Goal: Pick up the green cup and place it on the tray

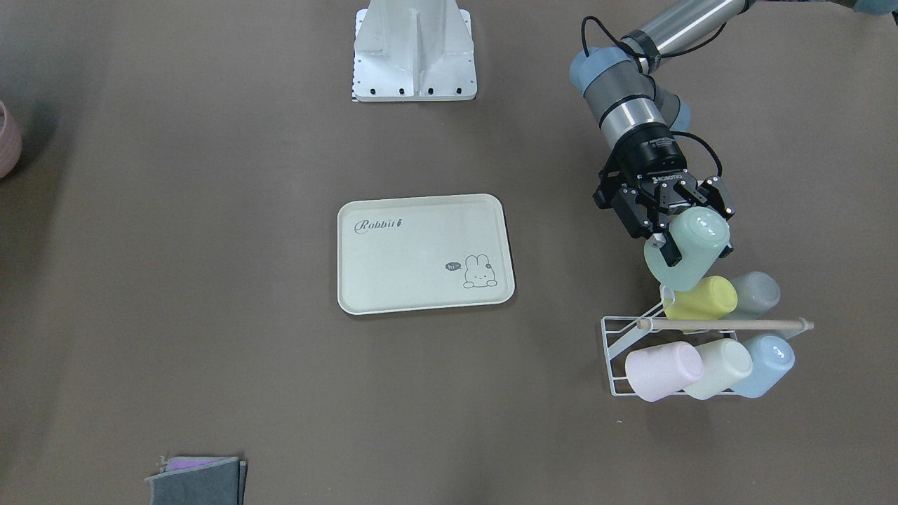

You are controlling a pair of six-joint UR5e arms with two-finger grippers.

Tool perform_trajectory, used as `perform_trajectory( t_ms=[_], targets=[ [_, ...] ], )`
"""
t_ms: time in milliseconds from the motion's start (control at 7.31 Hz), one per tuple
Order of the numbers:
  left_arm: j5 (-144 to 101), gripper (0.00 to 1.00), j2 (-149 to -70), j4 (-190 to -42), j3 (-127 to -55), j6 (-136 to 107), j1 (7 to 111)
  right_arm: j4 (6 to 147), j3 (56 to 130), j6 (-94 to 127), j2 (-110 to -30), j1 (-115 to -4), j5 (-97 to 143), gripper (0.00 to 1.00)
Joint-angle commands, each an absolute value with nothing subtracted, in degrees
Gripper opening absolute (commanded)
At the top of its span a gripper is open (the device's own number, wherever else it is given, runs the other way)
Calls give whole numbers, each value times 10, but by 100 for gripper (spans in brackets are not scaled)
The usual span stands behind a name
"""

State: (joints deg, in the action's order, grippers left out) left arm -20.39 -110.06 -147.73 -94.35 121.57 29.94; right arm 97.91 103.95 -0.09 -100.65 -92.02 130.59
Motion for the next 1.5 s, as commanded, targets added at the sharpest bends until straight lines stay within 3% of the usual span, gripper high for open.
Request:
perform_trajectory(
  t_ms=[0,410,1094,1368],
  targets=[
    [-275,2,-1102,-1498,-990,1166,301,979,1030,-1,-1004,-920,1306,100],
    [-396,0,-1119,-1497,-999,857,300,979,1029,-2,-1002,-920,1305,100],
    [-726,0,-1172,-1502,-947,124,301,976,1024,-2,-1002,-920,1306,100],
    [-819,0,-1178,-1587,-901,-12,300,959,1026,2,-1005,-920,1305,100]
  ],
)
